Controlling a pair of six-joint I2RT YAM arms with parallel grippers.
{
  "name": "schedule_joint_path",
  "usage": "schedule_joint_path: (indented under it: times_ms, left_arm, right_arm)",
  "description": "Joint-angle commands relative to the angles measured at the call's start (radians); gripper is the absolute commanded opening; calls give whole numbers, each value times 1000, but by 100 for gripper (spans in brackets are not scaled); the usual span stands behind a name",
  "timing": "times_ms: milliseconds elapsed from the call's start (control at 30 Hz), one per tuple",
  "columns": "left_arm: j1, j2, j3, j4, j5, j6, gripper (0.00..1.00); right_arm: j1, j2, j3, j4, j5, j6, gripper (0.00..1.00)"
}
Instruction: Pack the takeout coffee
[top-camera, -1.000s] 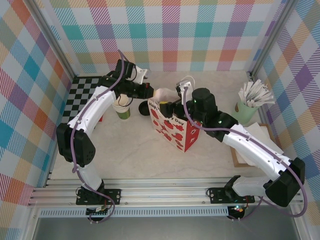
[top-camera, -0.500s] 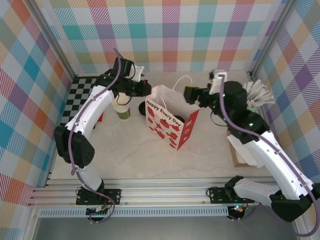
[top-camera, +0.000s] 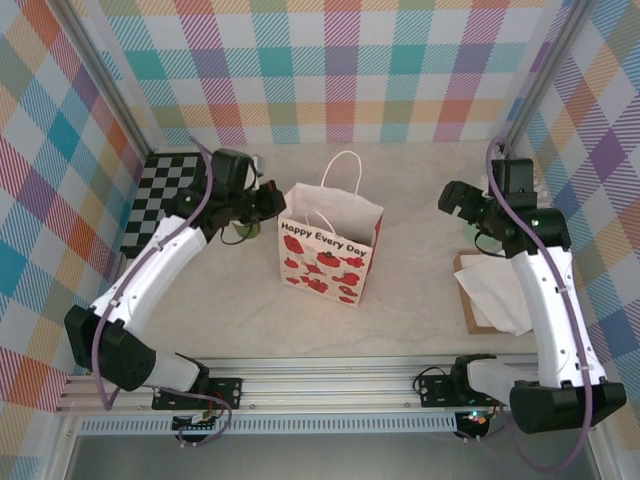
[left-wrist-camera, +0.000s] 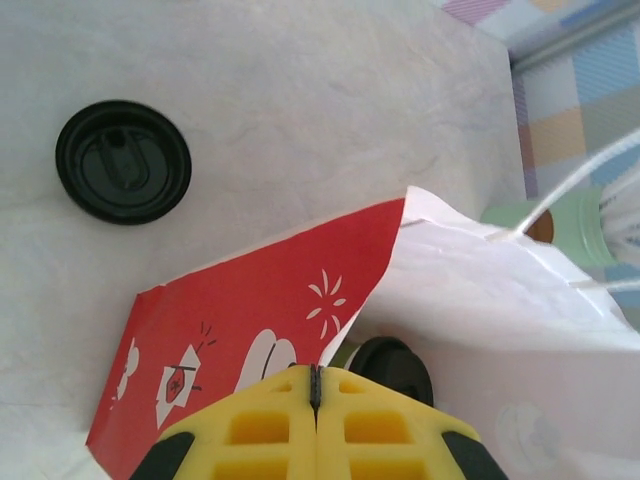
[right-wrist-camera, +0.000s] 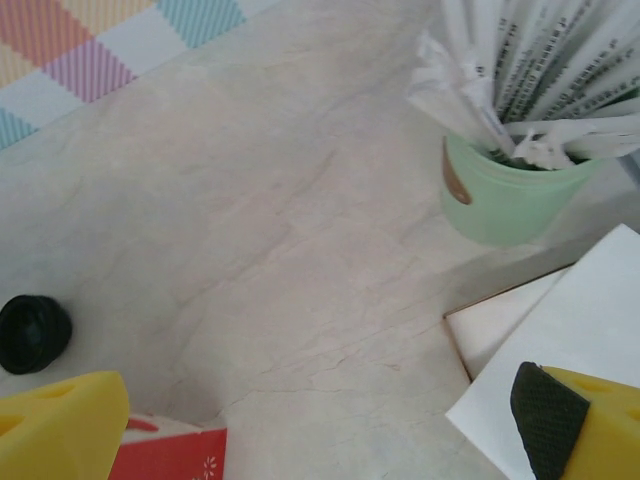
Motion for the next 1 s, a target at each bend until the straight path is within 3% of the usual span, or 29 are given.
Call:
schedule_joint_path:
  times_ms: [0,200,300,400,533,600,667,833,967]
  left_arm:
    - [-53,-55,-68,94,-132,-160,2]
    - [-146,-111,-176,189,-308,-293,0]
    - [-188,-120,-221,229,-387,-388,0]
    - [-204,-123,-228,224,-431,-432,1]
    - [-202,-135,-225,203,-416,-378,23]
    - [-195,-164,-212,182,-410,-287,59]
    - [-186,-203,-196,166,-403,-177,76]
    - [-163,-276,-133,98,-351,124,100]
    - [-114,-303,-155,88,-414,187,100]
  right_arm:
    - [-76,37,50,-14,-63,-64,100]
    - [-221,93,168,-95,39,-126,100]
    - [-354,110,185,-113,-51,-154,100]
    - [-416,125,202,-107,-101,-173,100]
    - [-469,186,253,-151,-126,-204,100]
    - [-480,203,258,-154,-127,-216,99]
    - [-485,211,257,-146,-137,-231,97]
    - [-491,227,247,-103,-134,-282,90]
    - [-490,228,232,-77,-113,-234,84]
